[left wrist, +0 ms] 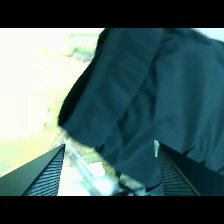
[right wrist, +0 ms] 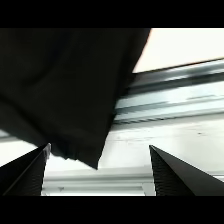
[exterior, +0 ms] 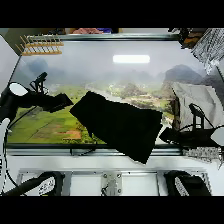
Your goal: Fold the clothes and pants, and hang the long-sleeved shirts on hangers.
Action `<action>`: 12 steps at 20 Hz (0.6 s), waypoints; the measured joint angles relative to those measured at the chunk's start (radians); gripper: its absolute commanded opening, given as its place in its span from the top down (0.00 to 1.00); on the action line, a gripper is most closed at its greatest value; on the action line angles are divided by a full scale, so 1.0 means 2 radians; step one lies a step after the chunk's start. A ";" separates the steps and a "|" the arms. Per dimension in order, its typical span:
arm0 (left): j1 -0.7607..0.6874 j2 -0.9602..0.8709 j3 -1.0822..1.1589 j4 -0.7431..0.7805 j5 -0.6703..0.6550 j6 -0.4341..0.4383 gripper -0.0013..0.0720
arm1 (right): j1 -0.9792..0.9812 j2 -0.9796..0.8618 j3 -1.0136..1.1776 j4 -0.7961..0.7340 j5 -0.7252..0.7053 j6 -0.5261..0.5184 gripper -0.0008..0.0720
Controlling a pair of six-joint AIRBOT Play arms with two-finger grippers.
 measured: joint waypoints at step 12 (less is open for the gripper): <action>-0.025 0.009 -0.048 -0.026 0.022 0.001 0.17 | -0.069 -0.050 -0.200 0.191 -0.188 -0.087 0.01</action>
